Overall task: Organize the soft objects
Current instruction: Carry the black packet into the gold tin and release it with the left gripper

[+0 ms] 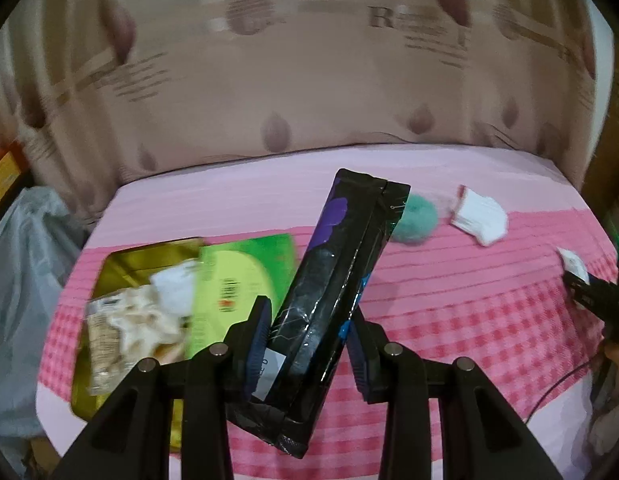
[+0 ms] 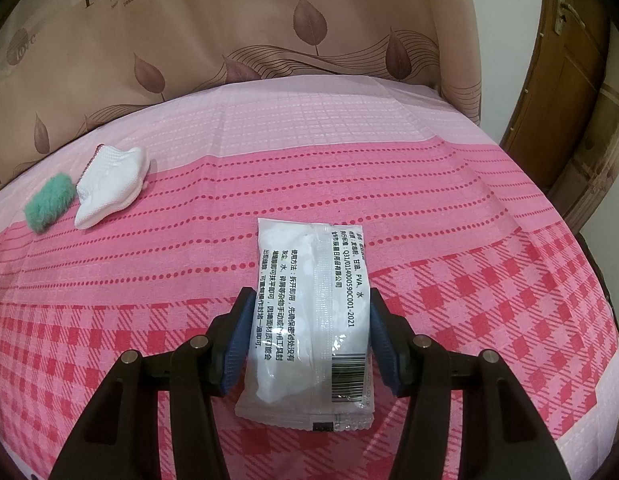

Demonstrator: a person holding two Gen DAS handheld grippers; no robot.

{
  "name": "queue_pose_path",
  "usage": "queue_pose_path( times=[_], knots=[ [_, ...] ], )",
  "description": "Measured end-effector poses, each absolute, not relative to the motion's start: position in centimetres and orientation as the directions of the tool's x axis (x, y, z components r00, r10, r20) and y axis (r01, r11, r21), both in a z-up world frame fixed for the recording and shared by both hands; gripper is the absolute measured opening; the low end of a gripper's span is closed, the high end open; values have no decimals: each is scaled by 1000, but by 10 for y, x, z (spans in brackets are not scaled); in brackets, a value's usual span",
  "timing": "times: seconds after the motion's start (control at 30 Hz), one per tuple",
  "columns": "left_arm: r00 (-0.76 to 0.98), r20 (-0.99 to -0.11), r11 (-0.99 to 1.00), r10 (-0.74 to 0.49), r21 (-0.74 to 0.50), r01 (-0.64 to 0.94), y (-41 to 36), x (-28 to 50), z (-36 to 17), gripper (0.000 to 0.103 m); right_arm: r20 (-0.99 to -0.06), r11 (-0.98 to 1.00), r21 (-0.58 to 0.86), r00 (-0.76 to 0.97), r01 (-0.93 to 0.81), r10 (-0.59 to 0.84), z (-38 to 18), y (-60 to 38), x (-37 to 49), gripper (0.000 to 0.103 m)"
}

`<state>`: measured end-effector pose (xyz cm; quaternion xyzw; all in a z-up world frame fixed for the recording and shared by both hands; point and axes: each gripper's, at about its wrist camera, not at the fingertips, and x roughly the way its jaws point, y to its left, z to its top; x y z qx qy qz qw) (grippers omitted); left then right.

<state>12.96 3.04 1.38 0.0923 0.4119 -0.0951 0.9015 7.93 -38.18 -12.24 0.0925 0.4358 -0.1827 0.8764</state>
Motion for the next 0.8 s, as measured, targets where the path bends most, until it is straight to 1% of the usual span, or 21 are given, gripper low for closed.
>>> queue_pose_path(
  times=[0.2, 0.4, 0.6, 0.8],
  knots=[
    [658, -753, 987, -8, 102, 128, 90, 142, 19, 37, -798, 916, 2, 553, 401, -240, -122, -382, 79, 52],
    [644, -760, 993, 91, 122, 4, 152, 156, 7, 36, -798, 916, 1, 552, 401, -241, -123, -382, 79, 52],
    [588, -796, 990, 141, 124, -70, 194, 167, -17, 36, -798, 917, -4, 551, 399, -243, -122, -381, 79, 52],
    [546, -822, 986, 163, 124, -108, 215, 173, -40, 37, -799, 917, -7, 550, 399, -245, -122, -382, 79, 52]
  ],
)
